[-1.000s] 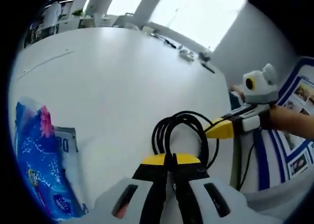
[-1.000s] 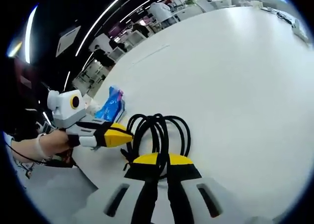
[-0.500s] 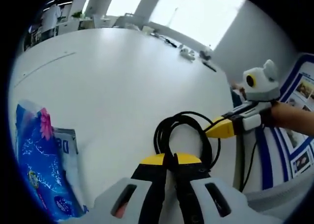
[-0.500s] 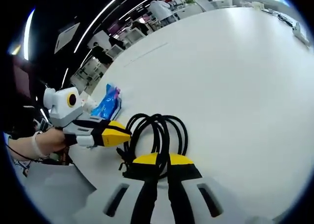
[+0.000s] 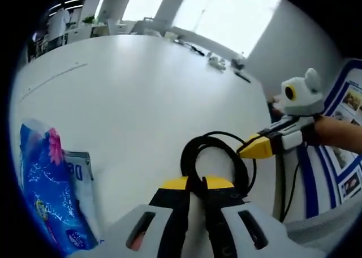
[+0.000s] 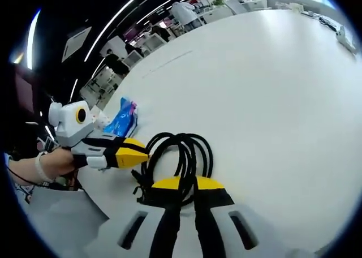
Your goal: Arrange the tabletop items into an orderly group along one side of the table until the central work area is clear of visible clutter.
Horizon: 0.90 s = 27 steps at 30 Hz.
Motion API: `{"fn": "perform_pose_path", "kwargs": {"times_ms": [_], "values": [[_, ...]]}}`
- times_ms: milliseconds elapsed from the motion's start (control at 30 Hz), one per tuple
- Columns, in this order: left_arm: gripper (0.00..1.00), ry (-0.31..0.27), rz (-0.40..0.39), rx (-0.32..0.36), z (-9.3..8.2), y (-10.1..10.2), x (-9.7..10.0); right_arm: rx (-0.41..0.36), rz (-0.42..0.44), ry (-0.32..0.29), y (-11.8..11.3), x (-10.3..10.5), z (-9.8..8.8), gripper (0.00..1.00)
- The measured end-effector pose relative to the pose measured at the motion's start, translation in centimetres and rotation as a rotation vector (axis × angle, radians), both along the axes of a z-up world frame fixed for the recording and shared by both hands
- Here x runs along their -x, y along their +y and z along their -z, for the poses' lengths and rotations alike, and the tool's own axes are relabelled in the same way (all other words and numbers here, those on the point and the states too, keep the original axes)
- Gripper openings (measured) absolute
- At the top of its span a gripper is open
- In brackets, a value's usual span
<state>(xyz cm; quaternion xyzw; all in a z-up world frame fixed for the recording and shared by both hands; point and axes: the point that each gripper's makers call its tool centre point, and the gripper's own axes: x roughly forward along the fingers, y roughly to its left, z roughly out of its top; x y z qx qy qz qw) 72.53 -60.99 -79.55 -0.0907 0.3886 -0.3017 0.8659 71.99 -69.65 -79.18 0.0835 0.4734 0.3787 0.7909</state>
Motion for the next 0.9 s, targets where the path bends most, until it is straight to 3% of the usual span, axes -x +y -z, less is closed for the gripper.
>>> {"fn": "perform_pose_path", "kwargs": {"times_ms": [600,900], "values": [[0.21,-0.025,-0.029,0.005,-1.2,1.3,-0.1,-0.018,0.013,-0.056,-0.3,-0.9,-1.4,0.18],[0.38,-0.061,-0.030,0.030,-2.6,1.8,0.5,0.001,-0.070,-0.206,0.2,-1.3,-2.7,0.39]]}}
